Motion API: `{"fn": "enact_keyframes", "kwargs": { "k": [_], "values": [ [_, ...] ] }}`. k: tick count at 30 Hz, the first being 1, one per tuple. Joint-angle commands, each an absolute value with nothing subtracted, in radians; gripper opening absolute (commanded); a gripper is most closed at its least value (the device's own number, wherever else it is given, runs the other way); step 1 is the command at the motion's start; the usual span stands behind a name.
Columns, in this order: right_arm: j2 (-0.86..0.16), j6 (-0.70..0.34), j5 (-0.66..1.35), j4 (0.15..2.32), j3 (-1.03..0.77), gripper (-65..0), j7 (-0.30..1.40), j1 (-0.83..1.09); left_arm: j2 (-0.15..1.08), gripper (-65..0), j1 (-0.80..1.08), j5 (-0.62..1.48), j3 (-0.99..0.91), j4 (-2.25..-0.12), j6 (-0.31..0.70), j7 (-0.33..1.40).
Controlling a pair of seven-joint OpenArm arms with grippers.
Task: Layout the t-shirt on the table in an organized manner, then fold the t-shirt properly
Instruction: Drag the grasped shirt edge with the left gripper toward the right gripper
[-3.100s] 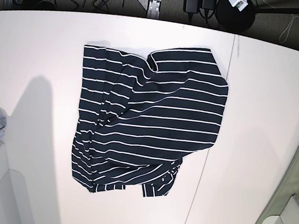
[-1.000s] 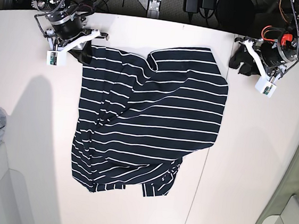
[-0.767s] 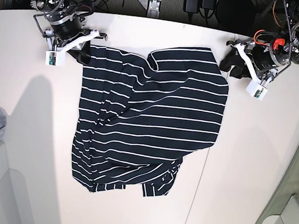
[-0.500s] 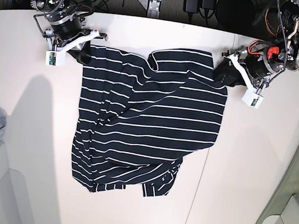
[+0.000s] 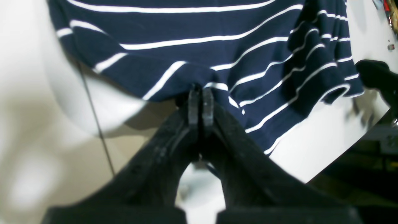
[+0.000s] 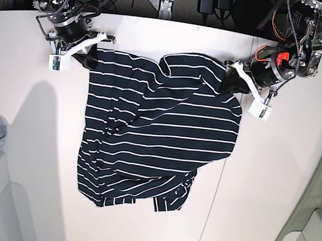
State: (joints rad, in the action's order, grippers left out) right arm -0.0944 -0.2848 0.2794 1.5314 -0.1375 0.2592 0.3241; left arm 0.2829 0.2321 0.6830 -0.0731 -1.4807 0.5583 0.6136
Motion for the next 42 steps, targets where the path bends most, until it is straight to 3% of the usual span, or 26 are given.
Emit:
{"fn": "enact_keyframes", "kwargs": {
  "k": [1,6,15,21,26,31,36,42],
  "values": [
    [-0.099,-0.293,0.287,1.545,-0.14,-65.0,0.24,0.321,0.3,-65.0,0.216,0.682,-0.084,-1.496,0.572,0.599],
    [-0.099,-0.295,0.288,1.546,-0.14,-65.0,0.24,0.322,0.379,-65.0,0.225,0.677,-0.135,-1.567,0.572,0.673],
    [-0.099,-0.349,0.341,1.546,-0.14,-65.0,0.239,0.321,0.587,-65.0,0.361,0.685,-0.171,-1.888,0.571,0.684],
    [-0.097,-0.349,0.336,1.546,-0.14,-65.0,0.241,0.325,0.551,-65.0,0.363,0.742,-0.101,-1.977,0.573,0.677],
    [-0.097,-0.349,0.332,1.546,-0.142,-65.0,0.24,0.322,0.435,-65.0,0.332,0.583,0.109,-1.941,0.573,0.64],
    [-0.097,-0.349,0.313,1.546,-0.142,-65.0,0.24,0.325,0.342,-33.4,0.266,0.451,0.277,-1.766,0.572,0.592],
    [-0.097,-0.348,0.292,1.546,-0.142,-65.0,0.24,0.322,0.322,-31.9,0.23,0.463,0.281,-1.725,0.549,0.658],
    [-0.096,-0.348,0.292,1.546,-0.142,-65.0,0.24,0.322,0.332,-31.9,0.25,0.55,0.105,-1.819,0.543,0.689]
  ]
}}
